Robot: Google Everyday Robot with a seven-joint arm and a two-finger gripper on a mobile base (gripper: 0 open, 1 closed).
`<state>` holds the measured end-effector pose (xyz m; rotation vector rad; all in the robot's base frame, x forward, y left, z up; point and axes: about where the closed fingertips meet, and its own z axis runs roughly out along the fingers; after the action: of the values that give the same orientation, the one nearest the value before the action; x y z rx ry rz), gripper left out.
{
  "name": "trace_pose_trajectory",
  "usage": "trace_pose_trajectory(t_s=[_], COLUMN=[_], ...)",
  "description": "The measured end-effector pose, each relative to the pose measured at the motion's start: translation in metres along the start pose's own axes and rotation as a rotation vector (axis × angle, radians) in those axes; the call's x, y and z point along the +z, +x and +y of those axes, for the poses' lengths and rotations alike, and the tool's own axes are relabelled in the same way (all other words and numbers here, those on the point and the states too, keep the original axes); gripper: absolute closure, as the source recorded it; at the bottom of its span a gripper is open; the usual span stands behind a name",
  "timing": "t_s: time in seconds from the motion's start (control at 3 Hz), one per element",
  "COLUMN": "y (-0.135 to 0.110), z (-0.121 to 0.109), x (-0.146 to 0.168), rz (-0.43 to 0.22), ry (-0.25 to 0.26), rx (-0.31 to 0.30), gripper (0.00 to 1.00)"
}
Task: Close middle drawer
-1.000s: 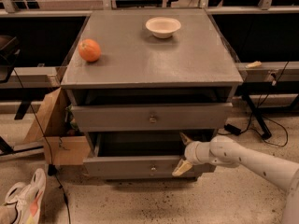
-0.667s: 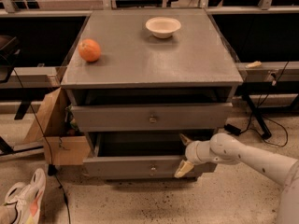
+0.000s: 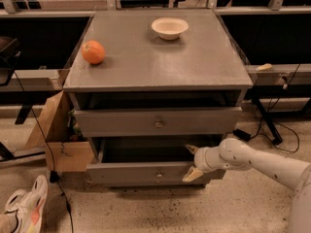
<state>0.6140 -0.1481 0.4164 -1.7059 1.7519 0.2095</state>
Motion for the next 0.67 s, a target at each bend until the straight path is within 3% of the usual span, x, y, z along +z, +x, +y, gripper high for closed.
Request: trace_pose_trajectory(t_s=[0.67], y=[0.009], z=[0.0018], x=[-0.0065], rz=[0.034], ry=[0.059], rx=[0.001], gripper=[0.65])
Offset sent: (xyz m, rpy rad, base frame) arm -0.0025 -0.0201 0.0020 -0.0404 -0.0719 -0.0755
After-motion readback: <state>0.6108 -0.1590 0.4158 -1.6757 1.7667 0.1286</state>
